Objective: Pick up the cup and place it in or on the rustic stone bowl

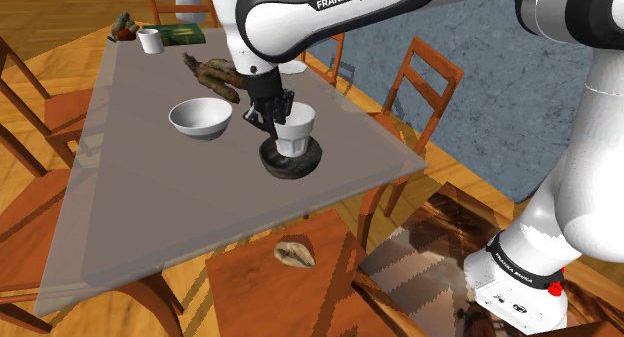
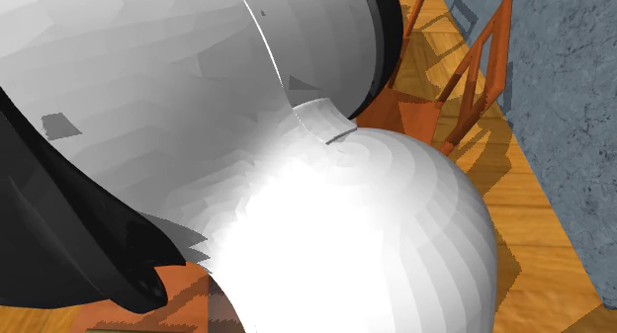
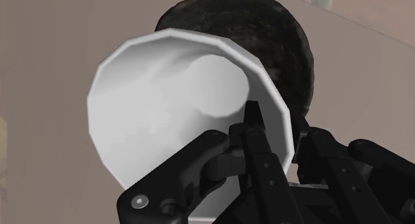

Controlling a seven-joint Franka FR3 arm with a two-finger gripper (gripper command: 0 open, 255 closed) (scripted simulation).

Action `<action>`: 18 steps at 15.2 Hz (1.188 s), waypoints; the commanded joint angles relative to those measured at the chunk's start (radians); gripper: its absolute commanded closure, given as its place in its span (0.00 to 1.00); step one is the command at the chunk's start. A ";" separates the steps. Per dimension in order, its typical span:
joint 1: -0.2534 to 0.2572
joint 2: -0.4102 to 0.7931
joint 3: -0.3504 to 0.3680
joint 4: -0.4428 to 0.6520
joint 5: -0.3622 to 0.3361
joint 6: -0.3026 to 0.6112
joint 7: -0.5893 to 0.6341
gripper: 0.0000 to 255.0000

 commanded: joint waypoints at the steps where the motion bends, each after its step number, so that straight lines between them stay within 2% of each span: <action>1: 0.000 0.000 0.000 0.000 0.000 0.000 0.000 0.00; 6: 0.000 0.000 0.000 0.000 0.000 0.000 0.000 0.00; 10: 0.021 0.015 0.006 0.147 0.000 -0.132 -0.006 0.00; 18: 0.021 0.015 0.006 0.147 0.000 -0.132 -0.006 0.00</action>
